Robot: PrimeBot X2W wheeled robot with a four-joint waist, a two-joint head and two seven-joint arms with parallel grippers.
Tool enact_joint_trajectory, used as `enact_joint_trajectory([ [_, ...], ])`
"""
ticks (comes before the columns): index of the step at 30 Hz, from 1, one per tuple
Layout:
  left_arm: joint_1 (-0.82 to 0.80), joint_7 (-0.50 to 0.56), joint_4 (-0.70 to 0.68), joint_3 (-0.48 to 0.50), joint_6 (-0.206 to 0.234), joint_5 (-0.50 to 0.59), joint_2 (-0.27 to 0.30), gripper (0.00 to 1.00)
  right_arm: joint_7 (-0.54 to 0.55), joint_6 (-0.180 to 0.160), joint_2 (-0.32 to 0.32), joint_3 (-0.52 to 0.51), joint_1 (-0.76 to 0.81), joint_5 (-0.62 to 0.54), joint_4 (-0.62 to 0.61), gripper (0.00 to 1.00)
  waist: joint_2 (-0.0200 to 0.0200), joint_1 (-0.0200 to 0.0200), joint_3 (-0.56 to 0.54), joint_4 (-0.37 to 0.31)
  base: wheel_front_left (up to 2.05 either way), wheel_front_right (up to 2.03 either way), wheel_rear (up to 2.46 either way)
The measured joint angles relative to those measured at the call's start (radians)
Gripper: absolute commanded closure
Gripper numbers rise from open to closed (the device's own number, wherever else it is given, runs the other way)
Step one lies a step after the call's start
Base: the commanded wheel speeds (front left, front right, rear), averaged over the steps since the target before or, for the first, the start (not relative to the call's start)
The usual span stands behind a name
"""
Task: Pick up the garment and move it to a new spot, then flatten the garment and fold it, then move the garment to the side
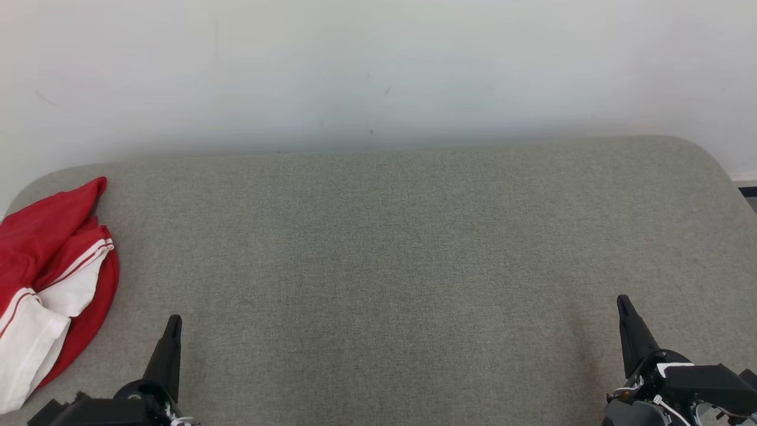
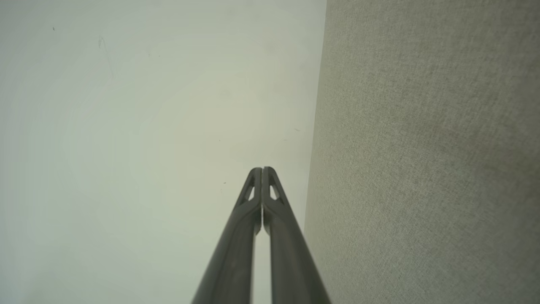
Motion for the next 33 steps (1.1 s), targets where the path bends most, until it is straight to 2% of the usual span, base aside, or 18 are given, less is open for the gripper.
enact_joint_trajectory([
  [17, 0.000, 0.000, 0.000, 0.000, 0.000, 0.000, 0.000, 1.00, 0.000, 0.000, 0.000, 0.000, 0.000, 0.000, 0.000, 1.00, 0.0000, 0.0000, 0.000, 0.000, 0.00, 0.00, 0.00],
  [18, 0.000, 0.000, 0.000, 0.000, 0.000, 0.000, 0.000, 0.00, 0.000, 0.000, 0.000, 0.000, 0.000, 0.000, 0.000, 0.00, 0.0000, 0.0000, 0.000, 0.000, 0.00, 0.00, 0.00],
  [24, 0.040, -0.007, 0.039, -0.007, 0.000, 0.000, -0.011, 0.00, -0.005, -0.005, 0.009, 0.004, 0.042, 0.000, 0.045, 0.00, 0.0000, 0.0000, 0.000, 0.000, 0.00, 0.00, 0.00],
  [33, 0.040, -0.051, 0.012, -0.015, 0.000, 0.038, -0.011, 0.00, -0.050, -0.005, 0.009, 0.028, 0.043, -0.057, 0.019, 0.00, 0.0000, 0.0000, 0.003, -0.001, 0.00, 0.00, 0.00],
])
